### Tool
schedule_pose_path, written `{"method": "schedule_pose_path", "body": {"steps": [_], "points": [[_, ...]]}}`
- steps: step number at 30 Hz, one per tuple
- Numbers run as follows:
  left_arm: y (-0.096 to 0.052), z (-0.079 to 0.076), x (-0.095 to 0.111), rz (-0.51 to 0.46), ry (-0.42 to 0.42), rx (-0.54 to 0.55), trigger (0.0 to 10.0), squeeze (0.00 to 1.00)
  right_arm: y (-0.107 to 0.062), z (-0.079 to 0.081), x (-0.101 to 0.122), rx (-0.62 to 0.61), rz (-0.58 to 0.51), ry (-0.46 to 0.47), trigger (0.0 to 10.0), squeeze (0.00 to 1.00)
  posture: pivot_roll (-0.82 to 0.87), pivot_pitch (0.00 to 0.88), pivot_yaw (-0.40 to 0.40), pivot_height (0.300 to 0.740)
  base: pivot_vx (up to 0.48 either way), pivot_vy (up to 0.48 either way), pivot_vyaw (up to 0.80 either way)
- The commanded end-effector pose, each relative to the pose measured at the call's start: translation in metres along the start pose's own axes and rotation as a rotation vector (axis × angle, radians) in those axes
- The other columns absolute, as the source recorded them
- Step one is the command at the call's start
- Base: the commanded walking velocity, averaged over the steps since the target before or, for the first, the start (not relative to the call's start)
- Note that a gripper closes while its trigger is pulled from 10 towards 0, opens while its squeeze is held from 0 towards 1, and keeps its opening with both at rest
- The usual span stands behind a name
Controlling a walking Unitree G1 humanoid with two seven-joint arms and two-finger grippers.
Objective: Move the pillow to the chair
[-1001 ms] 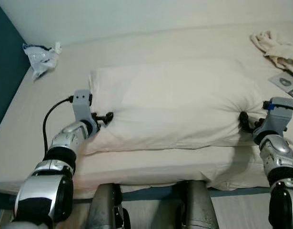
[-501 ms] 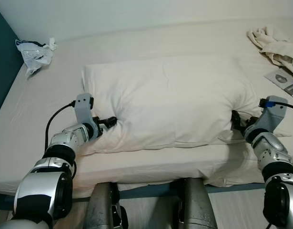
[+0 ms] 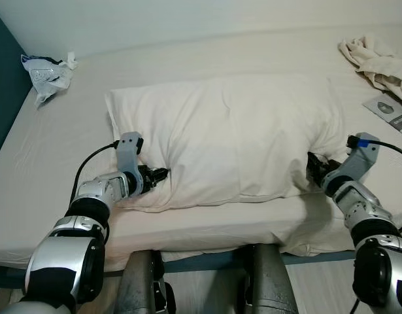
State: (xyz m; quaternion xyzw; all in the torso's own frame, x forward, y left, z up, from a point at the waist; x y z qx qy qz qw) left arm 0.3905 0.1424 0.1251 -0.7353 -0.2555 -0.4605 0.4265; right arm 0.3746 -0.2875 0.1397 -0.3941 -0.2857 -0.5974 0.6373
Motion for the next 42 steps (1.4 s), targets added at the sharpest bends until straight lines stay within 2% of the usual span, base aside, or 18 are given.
{"method": "schedule_pose_path", "body": {"steps": [1, 8, 18, 20, 22, 23, 24, 25, 26, 27, 28, 29, 32, 34, 37, 42], "points": [[0.010, -0.022, -0.035, 0.127, -0.065, -0.106, 0.0, 0.00, 0.002, 0.011, -0.040, 0.046, 0.152, 0.042, 0.0, 0.00, 0.07, 0.337, 0.110, 0.590, 0.000, 0.000, 0.00], [0.012, -0.026, -0.031, 0.089, -0.098, -0.121, 0.0, 0.00, 0.004, 0.014, -0.039, 0.051, 0.136, 0.035, 0.0, 0.00, 0.07, 0.329, 0.111, 0.590, 0.000, 0.000, 0.00], [0.011, -0.022, -0.013, -0.067, -0.125, -0.084, 0.0, 0.00, 0.007, 0.024, -0.031, 0.091, 0.091, -0.005, 0.0, 0.00, 0.06, 0.285, 0.097, 0.590, 0.000, 0.000, 0.00], [0.008, -0.019, -0.002, -0.147, -0.126, -0.062, 0.0, 0.00, 0.010, 0.031, -0.025, 0.107, 0.058, -0.052, 0.0, 0.00, 0.05, 0.268, 0.091, 0.590, 0.000, 0.000, 0.00], [0.001, -0.014, 0.016, -0.278, -0.113, -0.024, 0.0, 0.00, 0.012, 0.041, -0.011, 0.124, -0.038, -0.157, 0.0, 0.00, 0.04, 0.245, 0.083, 0.590, 0.000, 0.000, 0.00], [0.001, -0.014, 0.016, -0.278, -0.113, -0.024, 0.0, 0.00, 0.012, 0.041, -0.011, 0.124, -0.038, -0.157, 0.0, 0.00, 0.04, 0.245, 0.083, 0.590, 0.000, 0.000, 0.00], [-0.003, -0.011, 0.024, -0.339, -0.080, 0.015, 0.0, 0.00, 0.012, 0.047, -0.005, 0.134, -0.091, -0.209, 3.5, 0.00, 0.04, 0.220, 0.077, 0.590, 0.000, 0.000, 0.00], [-0.003, -0.011, 0.024, -0.339, -0.080, 0.015, 0.0, 0.00, 0.012, 0.047, -0.005, 0.134, -0.091, -0.209, 3.5, 0.00, 0.04, 0.220, 0.077, 0.590, 0.000, 0.000, 0.00], [-0.009, -0.008, 0.031, -0.399, -0.026, 0.070, 0.0, 0.00, 0.012, 0.054, 0.001, 0.135, -0.146, -0.268, 10.0, 0.00, 0.03, 0.199, 0.070, 0.590, 0.000, 0.000, 0.00], [-0.019, -0.002, 0.040, -0.472, 0.056, 0.187, 10.0, 0.00, 0.011, 0.065, 0.005, 0.146, -0.217, -0.333, 10.0, 0.00, 0.01, 0.166, 0.059, 0.590, 0.000, 0.000, 0.00], [-0.019, -0.002, 0.040, -0.472, 0.056, 0.187, 10.0, 0.00, 0.011, 0.065, 0.005, 0.146, -0.217, -0.333, 10.0, 0.00, 0.01, 0.166, 0.059, 0.590, 0.000, 0.000, 0.00], [-0.022, 0.000, 0.042, -0.494, 0.081, 0.240, 10.0, 0.00, 0.011, 0.069, 0.005, 0.155, -0.239, -0.347, 10.0, 0.00, 0.01, 0.166, 0.059, 0.590, 0.000, 0.000, 0.00], [-0.040, 0.004, 0.050, -0.612, 0.116, 0.344, 10.0, 0.00, 0.006, 0.087, 0.000, 0.207, -0.324, -0.395, 10.0, 0.00, 0.00, 0.127, 0.045, 0.590, 0.000, 0.000, 0.00], [-0.045, 0.003, 0.049, -0.638, 0.133, 0.361, 10.0, 0.00, 0.004, 0.092, -0.001, 0.217, -0.347, -0.396, 10.0, 0.00, 0.00, 0.120, 0.042, 0.590, 0.000, 0.000, 0.00], [-0.048, -0.005, 0.043, -0.678, 0.106, 0.362, 10.0, 0.00, 0.003, 0.100, -0.005, 0.226, -0.373, -0.396, 10.0, 0.00, 0.00, 0.100, 0.033, 0.590, 0.000, 0.000, 0.00], [-0.050, -0.011, 0.038, -0.691, 0.098, 0.381, 10.0, 0.00, 0.001, 0.104, -0.007, 0.224, -0.395, -0.378, 10.0, 0.00, 0.00, 0.086, 0.030, 0.590, 0.000, 0.000, 0.00]]}}
Point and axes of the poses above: a point about 5 cm out from each wrist's last joint towards the gripper, its own y axis pointing out of the wrist towards the gripper, its own x axis along the axis of the wrist's last joint, z = x × y, the point moved 1 cm from there along y, pointing out of the wrist towards the gripper, and after that the axes turned 10 degrees about y, right-handed, at the moved point
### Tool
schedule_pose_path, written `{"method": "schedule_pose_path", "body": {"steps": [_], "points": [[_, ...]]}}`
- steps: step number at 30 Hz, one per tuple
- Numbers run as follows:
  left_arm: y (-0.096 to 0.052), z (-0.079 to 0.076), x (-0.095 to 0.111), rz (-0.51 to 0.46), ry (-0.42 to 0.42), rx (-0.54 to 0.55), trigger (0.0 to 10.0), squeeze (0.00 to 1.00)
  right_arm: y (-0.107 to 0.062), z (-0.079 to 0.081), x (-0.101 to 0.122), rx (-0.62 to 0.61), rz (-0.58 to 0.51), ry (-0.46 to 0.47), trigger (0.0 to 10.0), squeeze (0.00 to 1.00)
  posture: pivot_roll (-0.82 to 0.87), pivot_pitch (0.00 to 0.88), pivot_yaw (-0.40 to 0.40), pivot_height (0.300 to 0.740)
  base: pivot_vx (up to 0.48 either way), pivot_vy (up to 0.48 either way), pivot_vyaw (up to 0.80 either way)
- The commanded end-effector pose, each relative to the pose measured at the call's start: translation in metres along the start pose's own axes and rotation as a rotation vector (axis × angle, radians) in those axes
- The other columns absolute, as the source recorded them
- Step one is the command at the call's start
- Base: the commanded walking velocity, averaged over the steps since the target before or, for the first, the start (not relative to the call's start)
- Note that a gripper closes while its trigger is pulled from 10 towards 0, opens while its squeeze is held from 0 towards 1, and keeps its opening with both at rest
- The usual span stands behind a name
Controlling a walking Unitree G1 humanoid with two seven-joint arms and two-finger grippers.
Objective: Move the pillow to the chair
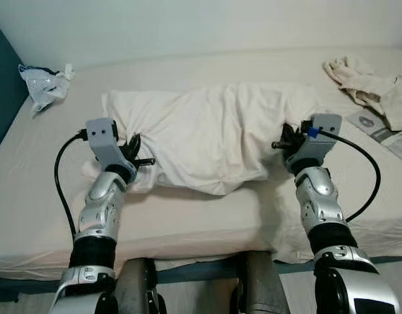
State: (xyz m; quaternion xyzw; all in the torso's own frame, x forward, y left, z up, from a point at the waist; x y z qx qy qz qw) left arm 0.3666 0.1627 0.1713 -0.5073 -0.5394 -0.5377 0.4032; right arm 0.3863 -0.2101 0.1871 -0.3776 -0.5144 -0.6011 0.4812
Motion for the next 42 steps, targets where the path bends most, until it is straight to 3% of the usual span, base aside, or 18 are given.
{"method": "schedule_pose_path", "body": {"steps": [1, 6, 15, 25, 30, 32, 34, 42], "points": [[-0.001, -0.006, 0.009, -0.058, 0.011, -0.013, 10.0, 0.00, -0.001, 0.014, -0.001, 0.052, -0.018, -0.007, 10.0, 0.00, 0.00, 0.086, 0.030, 0.590, 0.000, 0.000, 0.00], [-0.008, -0.011, 0.005, -0.048, 0.028, -0.023, 10.0, 0.00, -0.008, 0.016, -0.005, 0.050, -0.030, 0.010, 10.0, 0.00, 0.00, 0.072, 0.033, 0.599, 0.000, 0.000, 0.00], [-0.006, -0.013, 0.008, -0.041, 0.035, -0.030, 10.0, 0.00, -0.017, 0.021, -0.014, 0.068, -0.015, 0.010, 10.0, 0.00, 0.00, 0.051, 0.035, 0.639, 0.000, 0.000, 0.00], [-0.016, -0.007, 0.004, -0.065, 0.059, 0.037, 10.0, 0.00, -0.022, 0.022, -0.018, 0.071, -0.002, 0.005, 10.0, 0.00, -0.01, 0.053, 0.029, 0.689, 0.000, 0.000, 0.00], [-0.018, -0.007, -0.003, -0.002, 0.025, 0.038, 10.0, 0.00, -0.024, 0.025, -0.019, 0.088, 0.005, -0.002, 10.0, 0.00, -0.01, 0.053, 0.022, 0.714, 0.000, 0.000, 0.00], [-0.019, -0.006, -0.005, 0.006, 0.041, 0.040, 10.0, 0.00, -0.024, 0.025, -0.020, 0.090, 0.008, -0.004, 10.0, 0.00, -0.01, 0.051, 0.017, 0.719, 0.000, 0.000, 0.00], [-0.023, -0.006, -0.008, -0.008, 0.110, 0.026, 10.0, 0.00, -0.026, 0.025, -0.022, 0.092, 0.016, -0.003, 10.0, 0.00, -0.01, 0.052, 0.012, 0.734, 0.000, 0.000, 0.00], [-0.031, -0.004, -0.014, -0.001, 0.122, 0.034, 10.0, 0.00, -0.031, 0.023, -0.027, 0.084, 0.036, 0.003, 10.0, 0.00, 0.00, 0.048, 0.006, 0.740, 0.000, 0.000, 0.00]]}}
Point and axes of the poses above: a point about 5 cm out from each wrist's last joint towards the gripper, its own y axis pointing out of the wrist towards the gripper, its own x axis along the axis of the wrist's last joint, z = x × y, the point moved 1 cm from there along y, pointing out of the wrist towards the gripper, and after that the axes turned 10 degrees about y, right-handed, at the moved point
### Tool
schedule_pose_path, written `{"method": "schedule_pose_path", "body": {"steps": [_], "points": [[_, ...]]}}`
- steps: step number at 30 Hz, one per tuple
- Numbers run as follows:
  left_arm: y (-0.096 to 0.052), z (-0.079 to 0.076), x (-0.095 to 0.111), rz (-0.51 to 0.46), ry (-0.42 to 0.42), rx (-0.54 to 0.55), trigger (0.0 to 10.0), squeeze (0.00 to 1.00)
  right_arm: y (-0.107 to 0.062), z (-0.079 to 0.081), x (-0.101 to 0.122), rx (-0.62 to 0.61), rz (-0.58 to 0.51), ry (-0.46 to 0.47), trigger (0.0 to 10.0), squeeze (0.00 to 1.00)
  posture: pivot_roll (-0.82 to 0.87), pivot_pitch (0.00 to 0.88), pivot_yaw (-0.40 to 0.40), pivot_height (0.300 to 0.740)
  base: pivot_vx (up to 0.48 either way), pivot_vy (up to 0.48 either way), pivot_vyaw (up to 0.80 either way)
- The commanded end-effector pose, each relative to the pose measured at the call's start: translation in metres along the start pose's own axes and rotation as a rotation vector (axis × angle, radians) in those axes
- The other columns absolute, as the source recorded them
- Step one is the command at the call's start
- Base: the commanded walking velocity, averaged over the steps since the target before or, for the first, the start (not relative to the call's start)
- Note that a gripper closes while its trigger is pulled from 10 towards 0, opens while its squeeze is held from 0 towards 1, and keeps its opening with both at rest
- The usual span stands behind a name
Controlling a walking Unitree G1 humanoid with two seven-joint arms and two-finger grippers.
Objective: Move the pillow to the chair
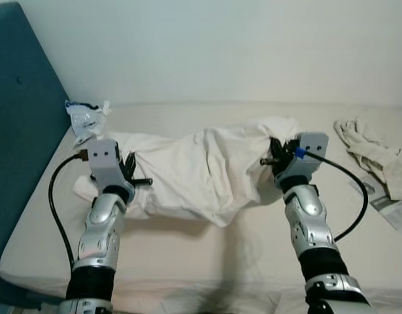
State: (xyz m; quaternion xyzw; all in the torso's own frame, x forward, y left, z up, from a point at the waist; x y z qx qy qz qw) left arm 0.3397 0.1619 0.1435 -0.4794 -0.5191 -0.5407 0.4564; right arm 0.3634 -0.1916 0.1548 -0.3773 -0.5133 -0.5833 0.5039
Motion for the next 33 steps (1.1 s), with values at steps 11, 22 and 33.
{"method": "schedule_pose_path", "body": {"steps": [11, 22, 33], "points": [[-0.014, -0.009, -0.014, 0.009, 0.059, -0.036, 10.0, 0.00, -0.016, 0.009, -0.045, 0.024, 0.207, -0.021, 10.0, 0.00, 0.01, 0.038, -0.002, 0.740, 0.000, 0.000, 0.00], [-0.023, -0.017, -0.023, 0.029, 0.068, -0.069, 10.0, 0.00, -0.023, 0.009, -0.045, -0.002, 0.168, 0.042, 10.0, 0.00, 0.01, 0.039, 0.005, 0.740, 0.000, 0.000, 0.00], [-0.023, -0.021, -0.021, 0.021, 0.070, -0.086, 10.0, 0.00, -0.021, 0.010, -0.042, 0.005, 0.151, 0.052, 10.0, 0.00, 0.02, 0.039, 0.009, 0.740, 0.000, 0.000, 0.00]]}}
Point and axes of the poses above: a point about 5 cm out from each wrist's last joint towards the gripper, its own y axis pointing out of the wrist towards the gripper, its own x axis along the axis of the wrist's last joint, z = x × y, the point moved 1 cm from there along y, pointing out of the wrist towards the gripper, and after that the axes turned 10 degrees about y, right-handed, at the moved point
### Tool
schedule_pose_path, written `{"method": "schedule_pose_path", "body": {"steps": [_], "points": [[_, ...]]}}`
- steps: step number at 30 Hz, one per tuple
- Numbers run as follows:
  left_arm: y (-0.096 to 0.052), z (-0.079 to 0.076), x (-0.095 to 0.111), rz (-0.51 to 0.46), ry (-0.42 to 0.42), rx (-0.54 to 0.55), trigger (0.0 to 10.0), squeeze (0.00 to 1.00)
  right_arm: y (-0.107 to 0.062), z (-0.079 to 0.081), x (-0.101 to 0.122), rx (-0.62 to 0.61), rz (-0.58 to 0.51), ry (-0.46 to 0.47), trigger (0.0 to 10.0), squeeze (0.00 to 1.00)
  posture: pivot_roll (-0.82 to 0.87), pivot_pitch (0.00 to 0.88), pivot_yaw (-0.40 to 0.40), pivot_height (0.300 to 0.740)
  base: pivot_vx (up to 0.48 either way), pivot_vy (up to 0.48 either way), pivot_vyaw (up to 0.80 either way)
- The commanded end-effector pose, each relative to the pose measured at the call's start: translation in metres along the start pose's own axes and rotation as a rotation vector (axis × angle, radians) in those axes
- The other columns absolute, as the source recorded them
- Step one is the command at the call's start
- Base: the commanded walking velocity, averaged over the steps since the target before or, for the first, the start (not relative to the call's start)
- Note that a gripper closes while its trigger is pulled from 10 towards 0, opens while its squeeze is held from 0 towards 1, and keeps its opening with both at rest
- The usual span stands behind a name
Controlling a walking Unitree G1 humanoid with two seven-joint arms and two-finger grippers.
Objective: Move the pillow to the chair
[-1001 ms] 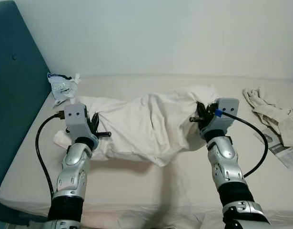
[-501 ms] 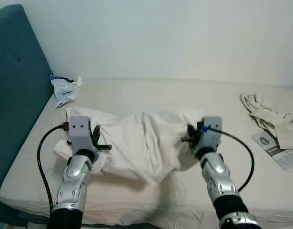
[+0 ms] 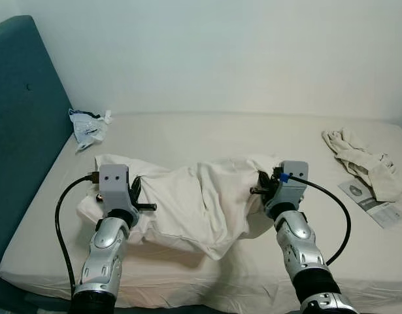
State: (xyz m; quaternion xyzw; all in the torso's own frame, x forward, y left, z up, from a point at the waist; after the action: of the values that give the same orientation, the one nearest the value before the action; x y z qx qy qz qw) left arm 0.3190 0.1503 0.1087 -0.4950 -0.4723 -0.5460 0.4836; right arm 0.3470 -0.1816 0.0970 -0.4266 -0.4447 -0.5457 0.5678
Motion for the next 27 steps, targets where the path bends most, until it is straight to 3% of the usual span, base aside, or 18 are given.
{"method": "schedule_pose_path", "body": {"steps": [1, 27], "points": [[0.0008, -0.0080, 0.0120, -0.065, 0.014, -0.039, 10.0, 0.00, 0.0045, 0.0107, 0.0133, 0.049, -0.065, 0.000, 10.0, 0.00, 0.02, 0.040, 0.010, 0.740, 0.000, 0.000, 0.00], [0.0001, -0.0106, 0.0110, -0.065, 0.006, -0.066, 10.0, 0.00, 0.0030, 0.0145, 0.0086, 0.070, -0.049, 0.010, 10.0, 0.00, 0.02, 0.025, 0.011, 0.740, 0.000, 0.000, 0.00]]}}
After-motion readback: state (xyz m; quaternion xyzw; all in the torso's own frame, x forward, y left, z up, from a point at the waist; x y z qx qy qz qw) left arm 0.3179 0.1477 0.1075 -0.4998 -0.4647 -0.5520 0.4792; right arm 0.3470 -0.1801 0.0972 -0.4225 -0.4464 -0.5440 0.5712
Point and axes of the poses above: a point about 5 cm out from each wrist's last joint towards the gripper, its own y axis pointing out of the wrist towards the gripper, its own x axis along the axis of the wrist's last joint, z = x × y, the point moved 1 cm from there along y, pointing out of the wrist towards the gripper, and after that the axes turned 10 degrees about y, right-handed, at the moved point
